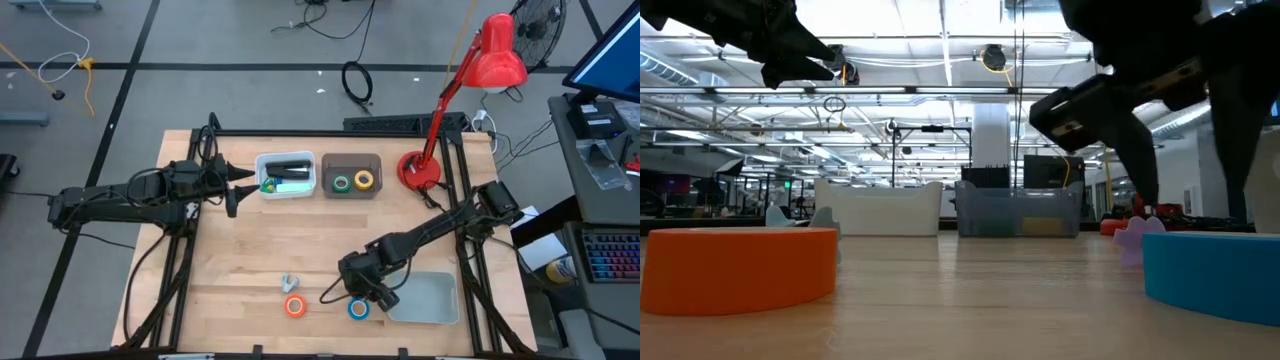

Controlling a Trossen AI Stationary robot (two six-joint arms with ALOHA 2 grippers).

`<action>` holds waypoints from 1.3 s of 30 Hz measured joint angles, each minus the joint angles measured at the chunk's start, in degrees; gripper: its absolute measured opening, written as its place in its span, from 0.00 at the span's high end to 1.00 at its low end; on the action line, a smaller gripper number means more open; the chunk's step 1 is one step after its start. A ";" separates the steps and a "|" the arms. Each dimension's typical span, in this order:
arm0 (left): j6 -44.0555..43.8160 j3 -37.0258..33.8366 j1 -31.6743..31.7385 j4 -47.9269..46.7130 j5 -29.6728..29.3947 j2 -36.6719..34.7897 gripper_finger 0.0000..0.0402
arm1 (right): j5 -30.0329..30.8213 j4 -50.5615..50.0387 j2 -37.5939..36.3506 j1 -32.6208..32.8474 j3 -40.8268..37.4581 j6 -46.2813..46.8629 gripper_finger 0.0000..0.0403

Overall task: Pick and place Stapler, Stapler remover, tape
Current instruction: Put the blue tape into the black bin

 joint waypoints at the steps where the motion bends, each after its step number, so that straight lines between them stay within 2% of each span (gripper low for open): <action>1: -0.01 0.00 0.01 0.00 0.00 0.01 0.43 | 0.01 0.53 0.00 0.00 0.04 0.07 0.59; 10: 0.00 0.00 0.00 0.00 0.00 0.01 0.43 | -0.02 3.36 0.22 -0.16 0.04 0.80 0.58; 21: 0.00 0.00 0.00 0.02 -0.01 0.01 0.43 | -0.88 3.60 6.42 -0.33 3.05 -1.20 0.58; 39: 0.01 0.00 0.01 0.15 -0.02 0.01 0.43 | -2.92 2.26 5.79 1.73 5.02 2.36 0.58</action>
